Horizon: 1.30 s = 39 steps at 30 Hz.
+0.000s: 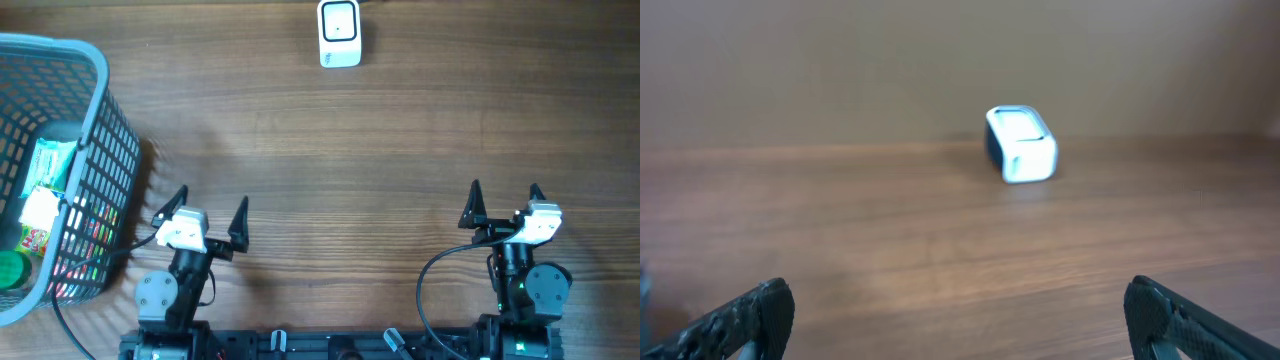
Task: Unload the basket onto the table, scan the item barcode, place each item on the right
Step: 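Reach the left gripper into the basket and grasp the white tissue pack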
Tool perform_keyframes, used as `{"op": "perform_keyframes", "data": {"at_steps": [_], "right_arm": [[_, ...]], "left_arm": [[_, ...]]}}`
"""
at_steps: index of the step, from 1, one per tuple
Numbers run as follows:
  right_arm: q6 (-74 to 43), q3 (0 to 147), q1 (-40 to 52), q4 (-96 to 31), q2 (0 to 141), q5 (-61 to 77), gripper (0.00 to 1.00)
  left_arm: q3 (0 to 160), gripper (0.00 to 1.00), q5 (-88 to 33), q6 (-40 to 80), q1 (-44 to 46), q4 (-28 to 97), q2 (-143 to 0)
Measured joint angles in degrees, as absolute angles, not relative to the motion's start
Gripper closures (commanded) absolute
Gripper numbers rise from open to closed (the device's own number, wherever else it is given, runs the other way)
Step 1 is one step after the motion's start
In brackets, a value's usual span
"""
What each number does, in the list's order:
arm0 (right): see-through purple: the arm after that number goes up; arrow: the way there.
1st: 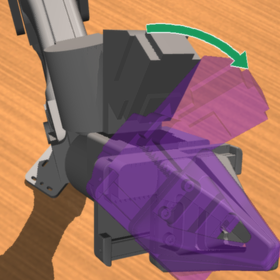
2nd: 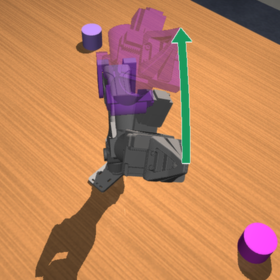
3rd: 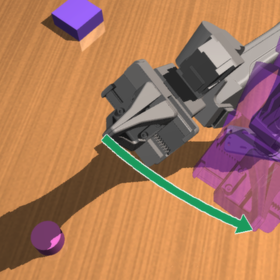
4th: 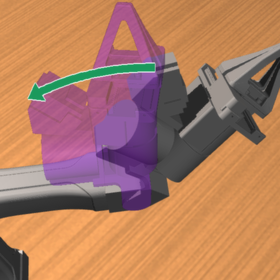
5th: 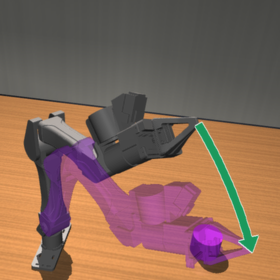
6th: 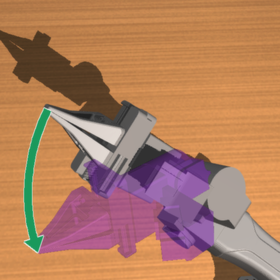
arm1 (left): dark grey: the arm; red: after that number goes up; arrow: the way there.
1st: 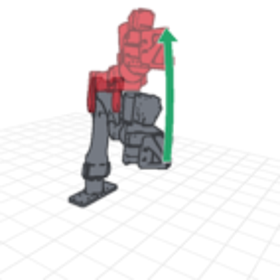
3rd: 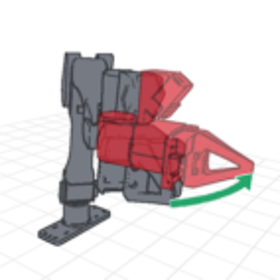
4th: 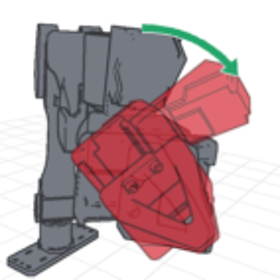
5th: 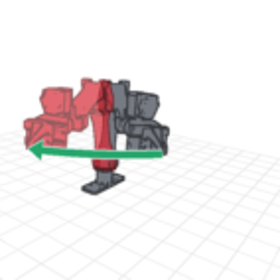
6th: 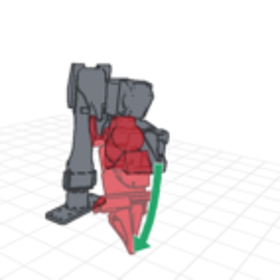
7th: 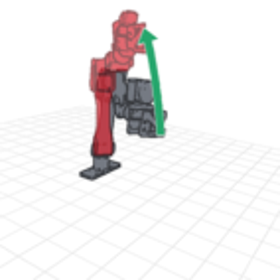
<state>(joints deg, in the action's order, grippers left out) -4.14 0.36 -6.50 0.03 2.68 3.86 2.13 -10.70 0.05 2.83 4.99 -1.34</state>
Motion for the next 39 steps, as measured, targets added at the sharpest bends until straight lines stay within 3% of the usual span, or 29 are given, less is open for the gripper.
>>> {"op": "perform_keyframes", "data": {"at_steps": [3, 7, 11, 14, 21, 26, 30, 35, 39], "right_arm": [[-4.1, 0.4, -6.5, 0.1, 2.9, 4.0, 0.0], [-3.7, 0.4, -6.5, 0.1, 3.1, 4.0, 0.0], [-3.7, 0.4, -6.4, 0.0, 3.1, 4.0, 0.0], [-3.7, 0.4, -6.4, 0.0, 3.1, 4.0, 0.0], [-3.7, 0.4, -6.4, 0.0, 3.1, 4.0, 0.0], [-3.7, 0.4, -6.4, 0.0, 3.1, 4.0, 0.0], [-3.7, 0.4, -6.4, 0.0, 3.1, 4.0, 0.0], [-3.7, 0.4, -6.4, 0.0, 3.1, 4.0, 0.0], [-3.7, 0.4, -6.4, 0.0, 3.1, 4.0, 0.0]], "left_arm": [[10.3, 0.0, -13.5, 0.8, 2.8, 8.4, -6.6], [32.0, 0.0, -14.6, 1.5, 2.8, 20.6, -23.6], [63.0, 0.0, -14.5, 1.9, 2.7, 47.2, -46.9], [74.7, 0.0, -14.9, 1.9, 2.7, 57.3, -56.5], [78.3, 0.0, -16.2, 8.5, 2.7, 56.4, -62.0], [94.3, 0.0, -3.1, 15.4, 2.2, 56.5, -62.0], [98.1, 0.0, 13.0, 26.4, -6.7, 62.2, -62.8], [98.0, 0.0, 16.6, 37.2, -24.2, 70.8, -75.2], [97.8, 0.0, 16.0, 43.4, -32.8, 75.3, -84.4]]}}
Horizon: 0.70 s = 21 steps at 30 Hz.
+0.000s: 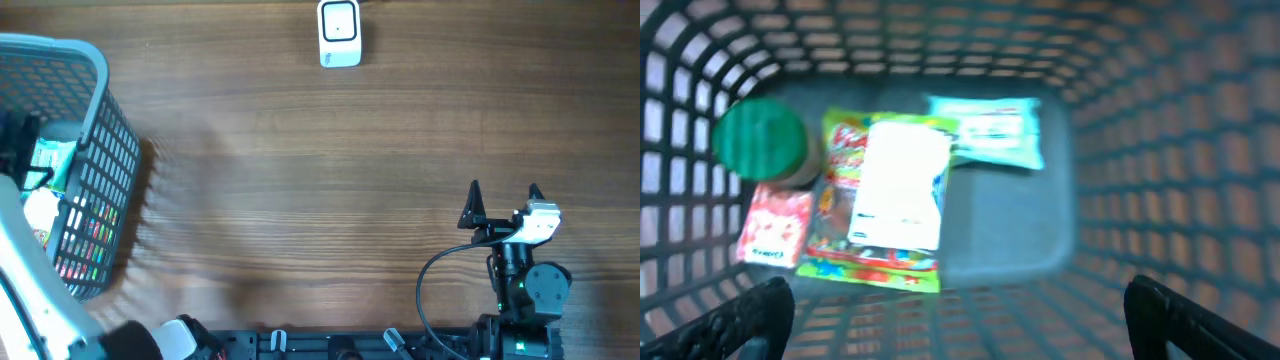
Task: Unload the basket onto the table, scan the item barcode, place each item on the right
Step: 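Reach the left gripper into the basket and grasp the white tissue pack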
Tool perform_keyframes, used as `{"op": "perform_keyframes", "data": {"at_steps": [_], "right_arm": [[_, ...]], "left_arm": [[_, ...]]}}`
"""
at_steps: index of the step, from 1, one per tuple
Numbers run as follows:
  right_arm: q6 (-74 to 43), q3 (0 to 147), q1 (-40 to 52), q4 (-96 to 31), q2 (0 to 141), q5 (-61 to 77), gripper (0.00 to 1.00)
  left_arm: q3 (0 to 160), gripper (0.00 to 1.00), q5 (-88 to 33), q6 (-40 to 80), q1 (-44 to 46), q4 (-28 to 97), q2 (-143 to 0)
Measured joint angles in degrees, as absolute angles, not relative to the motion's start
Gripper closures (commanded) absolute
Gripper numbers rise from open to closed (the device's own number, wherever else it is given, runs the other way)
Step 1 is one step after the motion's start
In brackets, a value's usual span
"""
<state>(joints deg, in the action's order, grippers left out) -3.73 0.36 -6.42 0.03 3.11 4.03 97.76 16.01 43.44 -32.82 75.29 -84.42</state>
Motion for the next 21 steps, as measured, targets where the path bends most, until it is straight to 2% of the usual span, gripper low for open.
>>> {"op": "perform_keyframes", "data": {"at_steps": [2, 7, 13, 17, 21], "right_arm": [[-3.7, 0.4, -6.4, 0.0, 3.1, 4.0, 0.0], [-3.7, 0.4, -6.4, 0.0, 3.1, 4.0, 0.0], [-3.7, 0.4, -6.4, 0.1, 3.1, 4.0, 0.0], [-3.7, 0.4, -6.4, 0.0, 3.1, 4.0, 0.0], [-3.7, 0.4, -6.4, 0.0, 3.1, 4.0, 0.0]], "left_arm": [[97.8, 0.0, 15.3, 45.4, -36.5, 76.5, -88.1], [93.6, 0.0, 14.1, 45.5, -37.6, 72.8, -95.4], [78.4, 0.0, 11.3, 38.3, -39.5, 60.7, -97.0], [77.2, 0.0, 9.5, 34.7, -44.5, 60.0, -97.0], [73.7, 0.0, 1.9, 29.4, -49.1, 52.9, -97.0]]}}
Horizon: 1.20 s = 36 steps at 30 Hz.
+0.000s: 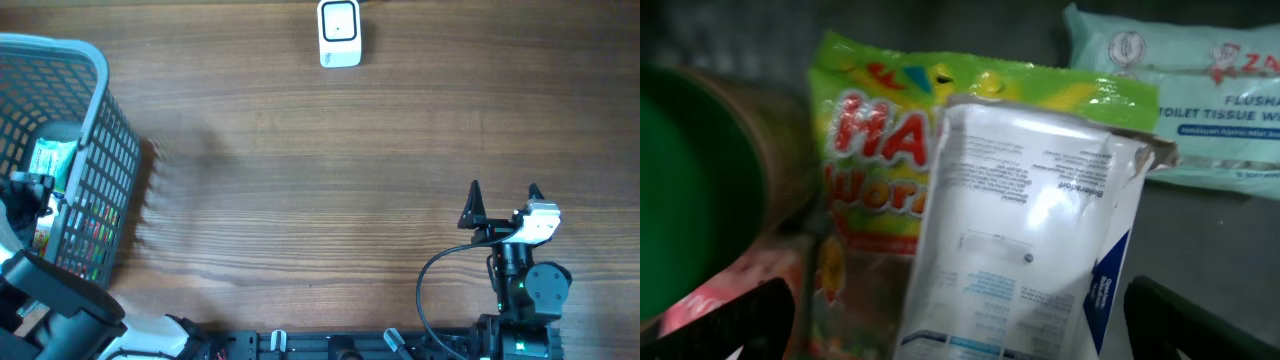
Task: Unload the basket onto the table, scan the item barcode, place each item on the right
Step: 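Reach the left gripper into the basket and grasp the white tissue pack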
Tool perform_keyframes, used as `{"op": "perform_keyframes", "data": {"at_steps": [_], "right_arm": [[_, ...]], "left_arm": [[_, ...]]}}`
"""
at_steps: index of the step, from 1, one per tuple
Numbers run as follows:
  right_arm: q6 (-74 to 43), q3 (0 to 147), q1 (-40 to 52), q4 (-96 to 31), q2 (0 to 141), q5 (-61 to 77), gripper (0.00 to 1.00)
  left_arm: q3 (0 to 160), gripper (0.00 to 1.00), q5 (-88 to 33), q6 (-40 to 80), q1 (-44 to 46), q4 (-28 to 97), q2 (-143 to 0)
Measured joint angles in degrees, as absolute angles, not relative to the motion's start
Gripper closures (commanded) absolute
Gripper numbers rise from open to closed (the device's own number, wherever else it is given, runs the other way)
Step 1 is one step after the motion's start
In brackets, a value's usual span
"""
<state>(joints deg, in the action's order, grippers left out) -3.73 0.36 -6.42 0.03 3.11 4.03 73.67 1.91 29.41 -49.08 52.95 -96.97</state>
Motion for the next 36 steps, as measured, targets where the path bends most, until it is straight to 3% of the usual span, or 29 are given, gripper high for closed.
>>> {"op": "perform_keyframes", "data": {"at_steps": [14, 18, 23, 30, 36], "right_arm": [[-3.7, 0.4, -6.4, 0.0, 3.1, 4.0, 0.0], [-3.7, 0.4, -6.4, 0.0, 3.1, 4.0, 0.0], [-3.7, 0.4, -6.4, 0.0, 3.1, 4.0, 0.0], [-3.7, 0.4, -6.4, 0.0, 3.1, 4.0, 0.0], [-3.7, 0.4, -6.4, 0.0, 3.1, 4.0, 0.0]], "left_arm": [[70.5, 0.0, -2.0, 27.0, -46.9, 48.5, -100.7], [70.5, 0.25, -1.6, 26.4, -46.9, 47.9, -103.4], [71.7, 0.45, -1.4, 26.0, -46.9, 50.0, -103.7], [85.1, 0.45, -2.1, 26.0, -46.9, 61.5, -104.0], [90.8, 0.41, -11.9, 26.0, -45.3, 63.0, -95.9]]}}
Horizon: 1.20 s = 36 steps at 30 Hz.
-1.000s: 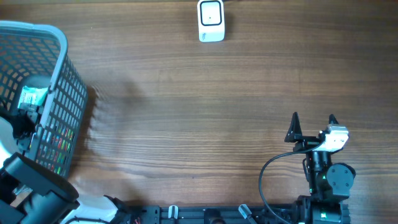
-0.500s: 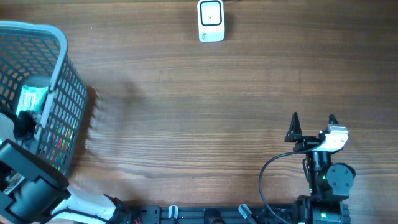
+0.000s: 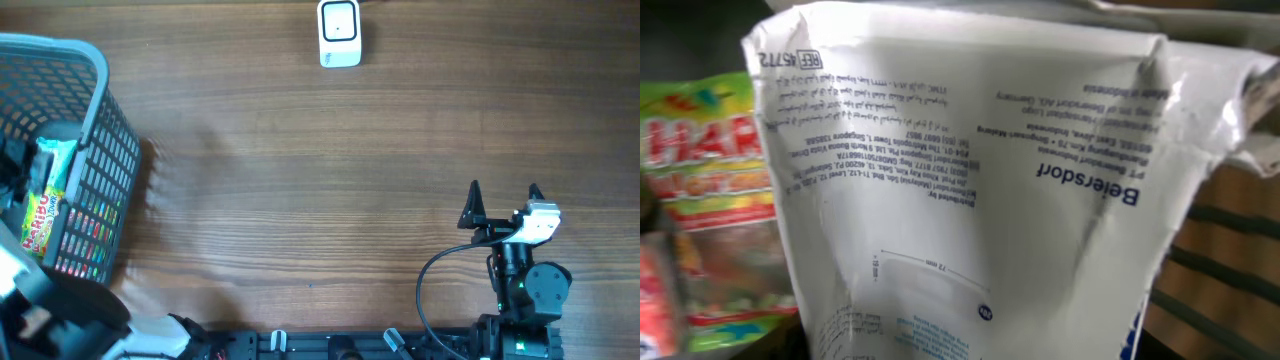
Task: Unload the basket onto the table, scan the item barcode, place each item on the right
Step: 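Reach the left gripper into the basket and grasp the white tissue pack, then carry the white pack to the table center and release it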
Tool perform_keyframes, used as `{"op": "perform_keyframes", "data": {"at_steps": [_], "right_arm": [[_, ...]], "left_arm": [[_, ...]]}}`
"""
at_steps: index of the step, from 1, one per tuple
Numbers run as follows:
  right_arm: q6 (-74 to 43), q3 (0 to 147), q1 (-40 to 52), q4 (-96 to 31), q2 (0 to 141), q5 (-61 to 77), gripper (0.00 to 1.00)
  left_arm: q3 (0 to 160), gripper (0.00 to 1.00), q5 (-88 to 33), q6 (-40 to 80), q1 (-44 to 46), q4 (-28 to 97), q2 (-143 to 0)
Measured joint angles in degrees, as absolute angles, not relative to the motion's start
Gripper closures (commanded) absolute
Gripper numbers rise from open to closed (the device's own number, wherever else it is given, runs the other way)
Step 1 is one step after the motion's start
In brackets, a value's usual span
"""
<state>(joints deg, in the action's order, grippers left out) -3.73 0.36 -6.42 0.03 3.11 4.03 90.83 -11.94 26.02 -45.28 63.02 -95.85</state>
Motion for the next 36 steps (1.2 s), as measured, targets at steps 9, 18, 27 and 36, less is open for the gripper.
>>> {"op": "perform_keyframes", "data": {"at_steps": [9, 18, 27, 36], "right_arm": [[-3.7, 0.4, -6.4, 0.0, 3.1, 4.0, 0.0], [-3.7, 0.4, -6.4, 0.0, 3.1, 4.0, 0.0], [-3.7, 0.4, -6.4, 0.0, 3.1, 4.0, 0.0], [-3.7, 0.4, -6.4, 0.0, 3.1, 4.0, 0.0]], "left_arm": [[97.8, 0.38, -16.2, 30.1, -14.2, 58.1, -72.4], [97.8, 0.41, -1.7, 39.4, 20.0, 70.6, -91.2], [84.3, 0.39, 1.6, 58.8, 35.1, 58.1, -109.2], [78.6, 0.0, 3.7, 72.4, 39.8, 54.1, -115.5]]}}
